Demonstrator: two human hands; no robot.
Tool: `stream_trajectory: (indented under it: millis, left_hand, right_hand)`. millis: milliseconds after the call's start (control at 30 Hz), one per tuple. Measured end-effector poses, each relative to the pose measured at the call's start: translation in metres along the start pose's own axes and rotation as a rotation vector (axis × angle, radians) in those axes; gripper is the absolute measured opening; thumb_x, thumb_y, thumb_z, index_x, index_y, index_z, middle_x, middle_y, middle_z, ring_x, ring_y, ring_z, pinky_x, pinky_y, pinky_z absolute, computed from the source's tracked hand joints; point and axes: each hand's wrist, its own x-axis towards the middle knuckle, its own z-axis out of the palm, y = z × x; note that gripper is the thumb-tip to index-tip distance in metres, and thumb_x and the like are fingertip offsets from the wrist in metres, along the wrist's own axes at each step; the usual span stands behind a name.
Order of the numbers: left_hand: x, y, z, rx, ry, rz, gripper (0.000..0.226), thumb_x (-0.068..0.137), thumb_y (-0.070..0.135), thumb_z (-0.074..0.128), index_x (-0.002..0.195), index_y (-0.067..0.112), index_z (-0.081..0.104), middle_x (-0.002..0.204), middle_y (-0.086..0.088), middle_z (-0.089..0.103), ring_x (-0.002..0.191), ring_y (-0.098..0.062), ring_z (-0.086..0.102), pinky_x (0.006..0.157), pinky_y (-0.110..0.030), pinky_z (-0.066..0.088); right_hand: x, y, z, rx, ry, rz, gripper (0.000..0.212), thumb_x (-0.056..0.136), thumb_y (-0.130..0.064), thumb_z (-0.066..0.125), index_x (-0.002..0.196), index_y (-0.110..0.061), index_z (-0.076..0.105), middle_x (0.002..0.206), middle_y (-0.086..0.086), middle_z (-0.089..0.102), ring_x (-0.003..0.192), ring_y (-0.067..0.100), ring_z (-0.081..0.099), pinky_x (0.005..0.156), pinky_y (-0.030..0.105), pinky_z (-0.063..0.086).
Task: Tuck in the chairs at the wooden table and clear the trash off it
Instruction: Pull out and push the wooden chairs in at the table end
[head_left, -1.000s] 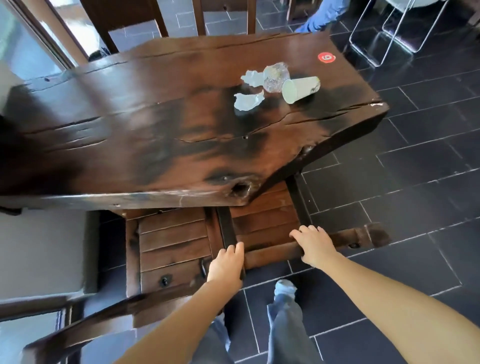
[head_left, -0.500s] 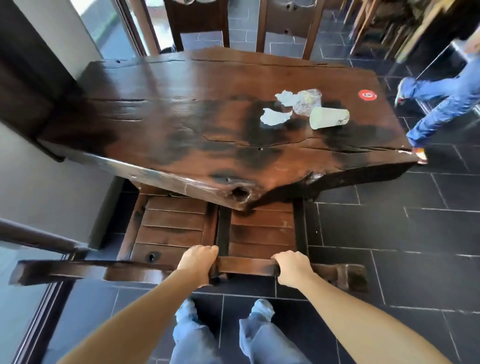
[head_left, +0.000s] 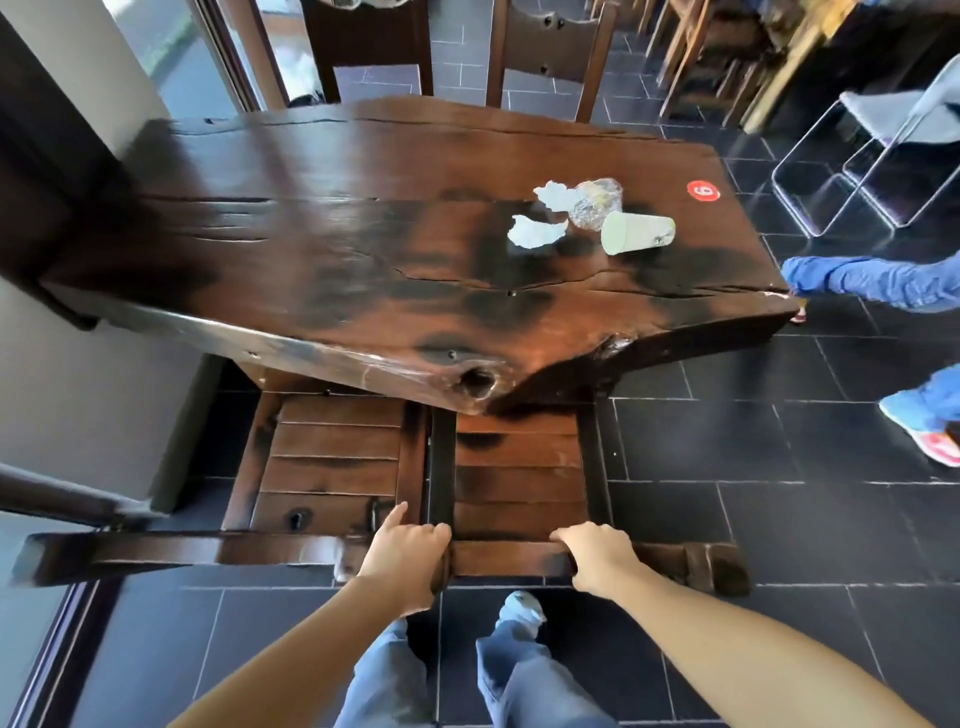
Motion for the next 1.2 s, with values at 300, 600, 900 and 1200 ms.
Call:
stream_trajectory:
  millis: [300, 600, 900, 1200]
  left_hand:
    - [-0.013, -0.021, 0.001, -0.023, -0.028, 0.040, 0.035, 0.069, 0.015, 0.053, 0.104, 0.016, 0.046, 0.100, -0.003, 0.064, 0.098, -0.025, 0.061, 0.116, -0.043, 0.009]
    - [-0.009, -0.030, -0.017, -0.123, -0.192, 0.101, 0.047, 0.072, 0.034, 0.063, 0.112, 0.017, 0.045, 0.112, -0.003, 0.062, 0.103, -0.028, 0.060, 0.082, -0.035, 0.045]
    - [0.024, -0.035, -0.039, -0.256, -0.317, 0.134, 0.067, 0.087, 0.055, 0.046, 0.142, 0.020, 0.028, 0.148, -0.005, 0.037, 0.135, -0.024, 0.035, 0.109, -0.034, 0.029]
    - [0.076, 0.125, -0.129, 0.004, 0.371, 0.355, 0.071, 0.086, 0.059, 0.024, 0.146, 0.023, 0.012, 0.156, 0.000, 0.010, 0.143, -0.024, 0.004, 0.114, -0.049, -0.010]
  right_hand:
    - [-0.002, -0.030, 0.009, 0.021, -0.003, 0.141, 0.061, 0.081, -0.010, 0.061, 0.133, -0.039, 0.044, 0.131, -0.005, 0.056, 0.121, 0.023, 0.051, 0.104, 0.052, 0.030]
    - [-0.005, -0.037, 0.012, -0.021, 0.089, 0.210, 0.050, 0.078, -0.016, 0.064, 0.123, -0.033, 0.050, 0.113, -0.006, 0.061, 0.115, 0.021, 0.051, 0.112, 0.058, 0.008]
    - [-0.030, -0.039, 0.004, 0.218, 0.134, 0.007, 0.077, 0.081, -0.032, 0.067, 0.146, -0.023, 0.026, 0.154, 0.005, 0.027, 0.142, 0.026, 0.019, 0.115, 0.057, 0.012]
    - [-0.105, 0.077, -0.021, 0.097, 0.626, 0.057, 0.068, 0.092, -0.053, 0.033, 0.150, -0.028, 0.006, 0.160, 0.002, 0.001, 0.146, 0.024, -0.006, 0.113, 0.058, 0.005]
